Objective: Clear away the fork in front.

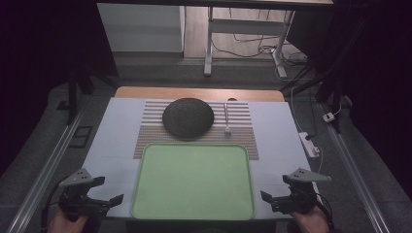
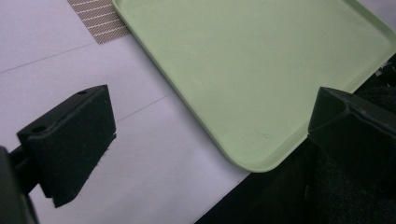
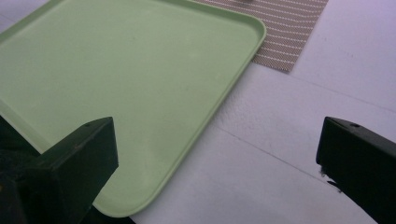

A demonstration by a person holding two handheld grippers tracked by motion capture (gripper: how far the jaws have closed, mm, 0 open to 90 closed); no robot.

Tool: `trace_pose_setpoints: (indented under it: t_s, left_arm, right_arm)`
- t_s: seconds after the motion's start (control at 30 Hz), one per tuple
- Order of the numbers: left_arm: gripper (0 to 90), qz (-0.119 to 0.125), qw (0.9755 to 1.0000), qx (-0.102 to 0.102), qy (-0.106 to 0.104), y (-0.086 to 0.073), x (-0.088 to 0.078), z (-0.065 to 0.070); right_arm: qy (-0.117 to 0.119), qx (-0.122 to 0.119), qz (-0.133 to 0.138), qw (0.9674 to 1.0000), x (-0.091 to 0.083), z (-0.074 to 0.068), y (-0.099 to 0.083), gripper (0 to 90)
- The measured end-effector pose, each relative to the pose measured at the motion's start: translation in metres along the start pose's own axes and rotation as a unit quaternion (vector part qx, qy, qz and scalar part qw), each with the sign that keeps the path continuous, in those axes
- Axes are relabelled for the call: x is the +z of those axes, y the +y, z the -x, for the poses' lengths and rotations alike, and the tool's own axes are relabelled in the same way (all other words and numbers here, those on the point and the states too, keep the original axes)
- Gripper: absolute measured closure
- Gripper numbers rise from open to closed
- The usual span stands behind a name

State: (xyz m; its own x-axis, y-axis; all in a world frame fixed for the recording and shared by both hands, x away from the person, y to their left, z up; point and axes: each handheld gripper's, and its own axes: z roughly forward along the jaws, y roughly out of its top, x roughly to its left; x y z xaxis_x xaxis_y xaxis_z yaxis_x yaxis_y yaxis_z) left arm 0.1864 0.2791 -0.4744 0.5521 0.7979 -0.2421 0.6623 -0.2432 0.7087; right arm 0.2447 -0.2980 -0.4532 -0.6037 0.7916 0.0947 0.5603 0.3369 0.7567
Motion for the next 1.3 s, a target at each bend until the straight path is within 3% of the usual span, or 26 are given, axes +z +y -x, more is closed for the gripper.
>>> trace_pose_setpoints:
  t_s: [0.13,0.4,0.6,0.83,1.07,1.13,1.23,1.3]
  left_arm:
    - [1.4,-0.001,1.0000,-0.002,-0.001,0.000,0.000,-0.001]
    - [1.4,-0.004,1.0000,0.002,0.002,0.000,0.001,0.000]
    - [1.4,-0.003,1.0000,0.001,0.001,0.000,0.001,0.000]
    - [1.5,-0.005,1.0000,0.000,-0.001,0.000,0.001,0.000]
    - [1.6,-0.006,1.0000,0.001,-0.001,0.001,0.001,0.000]
    - [1.6,-0.006,1.0000,0.001,-0.001,0.001,0.001,0.000]
    - [1.6,-0.006,1.0000,0.001,-0.001,0.001,0.002,0.000]
    - [1.6,-0.007,1.0000,0.002,0.000,0.001,0.002,0.000]
  right_arm:
    - [0.001,-0.007,0.001,1.0000,0.000,0.000,0.002,0.0]
    - [0.019,0.001,0.001,0.9998,0.007,-0.001,0.004,0.0]
    - [0.021,0.008,-0.006,0.9997,0.012,0.001,0.009,0.0]
    - [0.023,0.000,-0.002,0.9997,0.020,0.003,0.017,0.0]
    - [0.032,0.015,-0.008,0.9993,0.032,0.006,0.023,0.0]
    - [0.035,0.025,-0.010,0.9990,0.035,0.007,0.026,0.0]
    - [0.058,0.053,-0.020,0.9967,0.044,0.010,0.032,0.0]
    - [0.057,0.049,-0.023,0.9970,0.046,0.010,0.034,0.0]
